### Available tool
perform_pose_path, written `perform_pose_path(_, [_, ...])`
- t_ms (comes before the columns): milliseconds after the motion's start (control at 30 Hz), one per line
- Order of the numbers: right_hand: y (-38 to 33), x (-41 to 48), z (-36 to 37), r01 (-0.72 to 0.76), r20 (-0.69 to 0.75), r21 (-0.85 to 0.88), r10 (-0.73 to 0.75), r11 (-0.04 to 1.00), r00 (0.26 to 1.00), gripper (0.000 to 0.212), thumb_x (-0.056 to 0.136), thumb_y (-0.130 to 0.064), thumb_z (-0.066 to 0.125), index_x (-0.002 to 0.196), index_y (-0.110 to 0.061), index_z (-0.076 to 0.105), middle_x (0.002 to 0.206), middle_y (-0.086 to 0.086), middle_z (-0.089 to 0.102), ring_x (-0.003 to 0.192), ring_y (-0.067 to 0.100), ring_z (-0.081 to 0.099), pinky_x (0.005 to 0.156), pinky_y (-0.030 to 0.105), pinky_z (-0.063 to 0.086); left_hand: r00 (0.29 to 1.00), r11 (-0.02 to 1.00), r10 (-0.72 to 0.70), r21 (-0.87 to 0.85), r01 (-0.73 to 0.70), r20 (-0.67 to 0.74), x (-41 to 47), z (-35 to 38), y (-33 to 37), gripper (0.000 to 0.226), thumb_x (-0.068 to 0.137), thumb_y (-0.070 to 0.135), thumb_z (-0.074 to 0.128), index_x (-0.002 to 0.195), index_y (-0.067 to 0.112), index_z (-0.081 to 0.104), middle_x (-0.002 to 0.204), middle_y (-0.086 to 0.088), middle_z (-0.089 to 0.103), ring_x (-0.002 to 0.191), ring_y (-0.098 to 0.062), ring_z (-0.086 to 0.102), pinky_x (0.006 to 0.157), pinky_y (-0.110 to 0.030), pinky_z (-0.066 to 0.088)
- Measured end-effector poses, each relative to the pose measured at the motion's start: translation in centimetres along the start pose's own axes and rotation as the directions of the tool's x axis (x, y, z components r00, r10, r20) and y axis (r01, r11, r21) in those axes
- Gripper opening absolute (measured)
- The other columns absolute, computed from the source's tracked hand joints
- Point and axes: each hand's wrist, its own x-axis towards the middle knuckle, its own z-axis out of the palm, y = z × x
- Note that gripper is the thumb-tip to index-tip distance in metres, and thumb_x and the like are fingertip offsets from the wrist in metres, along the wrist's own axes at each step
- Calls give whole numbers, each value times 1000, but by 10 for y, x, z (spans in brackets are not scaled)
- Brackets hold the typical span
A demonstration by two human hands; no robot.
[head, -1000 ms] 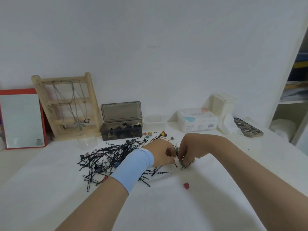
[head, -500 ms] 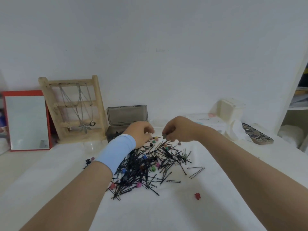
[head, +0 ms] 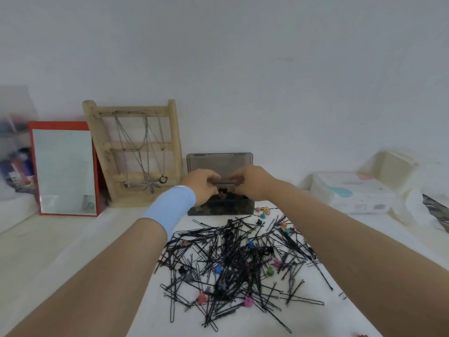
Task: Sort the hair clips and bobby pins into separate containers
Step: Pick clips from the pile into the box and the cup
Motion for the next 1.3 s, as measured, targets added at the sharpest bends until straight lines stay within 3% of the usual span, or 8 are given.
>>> perform_pose_path(233, [21, -15, -7, -5, -88, 79, 12, 997, 996, 30, 94, -7, 58, 116, -21, 72, 112, -1, 70, 99, 17, 63, 81, 23, 46, 991, 992, 118, -40, -121, -66, -10, 14, 9, 26, 95, 13, 56, 112, 27, 68, 111, 11, 64, 97, -8, 59, 85, -20, 41])
perform_pose_path(333, [33, -39, -18, -17, -81, 98, 25, 995, 996, 20, 94, -11, 61, 103, -22, 75, 104, -3, 72, 89, 9, 63, 81, 21, 45, 983, 978, 185, -96, -184, -2, -22, 29, 30, 18, 94, 15, 57, 101, 29, 67, 97, 13, 64, 81, 0, 56, 72, -13, 40])
perform_pose_path(467, [50, -80, -33, -115, -48, 107, 121, 988, 991, 17, 91, -9, 62, 94, -20, 75, 89, -7, 70, 69, 3, 61, 62, 15, 45, 963, 965, 236, -148, -217, 131, -42, 54, 59, 12, 93, 20, 61, 99, 26, 69, 94, 13, 65, 83, -4, 59, 79, -19, 46])
perform_pose_path(600, [65, -130, -42, -205, 155, 88, 190, 975, 969, 15, 87, -9, 64, 90, -21, 73, 64, -15, 69, 66, 10, 70, 61, 19, 48, 923, 951, 303, -140, -276, 237, -65, 77, 91, 10, 90, 22, 66, 97, 25, 72, 91, 16, 64, 80, 3, 56, 83, -20, 47])
perform_pose_path(800, [56, -205, -46, -280, 550, 21, 223, 960, 805, 5, 80, -25, 72, 83, -20, 73, 78, -4, 74, 77, 14, 75, 63, 23, 52, 844, 944, 306, -30, -327, 440, -105, 106, 121, 11, 84, 32, 68, 94, 35, 70, 99, 14, 67, 92, -11, 63, 92, -34, 52])
perform_pose_path(1000, [34, -242, -37, -271, 691, -62, 237, 961, 683, 30, 77, -33, 81, 94, -8, 75, 83, 0, 77, 75, 14, 75, 65, 25, 55, 916, 963, 262, -13, -271, 304, -119, 113, 126, 14, 91, 25, 66, 104, 27, 69, 101, 10, 65, 90, -10, 57, 87, -22, 42])
perform_pose_path(1167, [37, -245, -41, -282, 633, -18, 229, 959, 740, 22, 79, -12, 75, 101, -11, 72, 81, 6, 76, 71, 16, 74, 65, 25, 57, 943, 967, 241, 25, -254, 230, -102, 112, 129, 26, 93, 16, 62, 116, 27, 68, 114, 3, 65, 93, -12, 59, 92, -22, 43])
perform_pose_path(1300, [58, -230, -56, -281, 395, -57, 280, 958, 875, 19, 83, -16, 65, 98, -18, 76, 84, 4, 76, 63, 12, 71, 62, 18, 52, 922, 952, 249, 100, -289, 298, -87, 116, 133, 32, 98, 22, 58, 127, 32, 64, 135, 5, 57, 114, -16, 57, 91, -20, 36])
